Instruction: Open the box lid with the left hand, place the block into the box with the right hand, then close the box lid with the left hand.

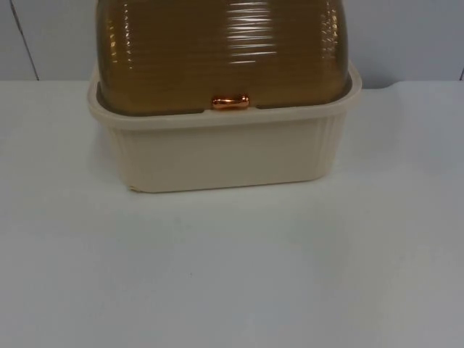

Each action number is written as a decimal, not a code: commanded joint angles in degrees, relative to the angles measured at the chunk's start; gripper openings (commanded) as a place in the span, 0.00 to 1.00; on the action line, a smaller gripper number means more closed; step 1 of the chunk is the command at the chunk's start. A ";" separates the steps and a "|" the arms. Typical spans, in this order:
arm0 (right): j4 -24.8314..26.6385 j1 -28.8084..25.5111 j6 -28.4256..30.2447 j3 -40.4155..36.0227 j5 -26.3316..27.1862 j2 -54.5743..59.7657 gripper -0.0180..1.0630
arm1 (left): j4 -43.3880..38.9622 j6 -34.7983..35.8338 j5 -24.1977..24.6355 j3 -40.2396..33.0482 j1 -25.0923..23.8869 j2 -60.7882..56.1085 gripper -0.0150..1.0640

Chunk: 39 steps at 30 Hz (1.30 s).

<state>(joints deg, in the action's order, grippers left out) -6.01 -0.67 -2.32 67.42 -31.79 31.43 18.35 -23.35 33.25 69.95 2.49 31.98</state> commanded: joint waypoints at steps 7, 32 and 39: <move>-1.28 -0.06 2.32 0.17 -10.33 -6.06 0.99 | -3.24 -0.22 2.93 -0.01 -8.85 -12.55 0.99; 3.86 -0.06 8.42 0.17 -15.08 -31.43 0.99 | 1.02 -0.43 11.64 -0.01 -4.60 -27.07 0.99; 13.37 0.07 13.60 0.17 -22.46 -31.43 0.99 | -0.27 1.30 17.26 -0.01 -7.78 -31.98 0.99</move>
<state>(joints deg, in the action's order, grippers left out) 3.17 -0.67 8.08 67.62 -51.60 -0.09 18.67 -23.44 47.30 70.04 -3.40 0.83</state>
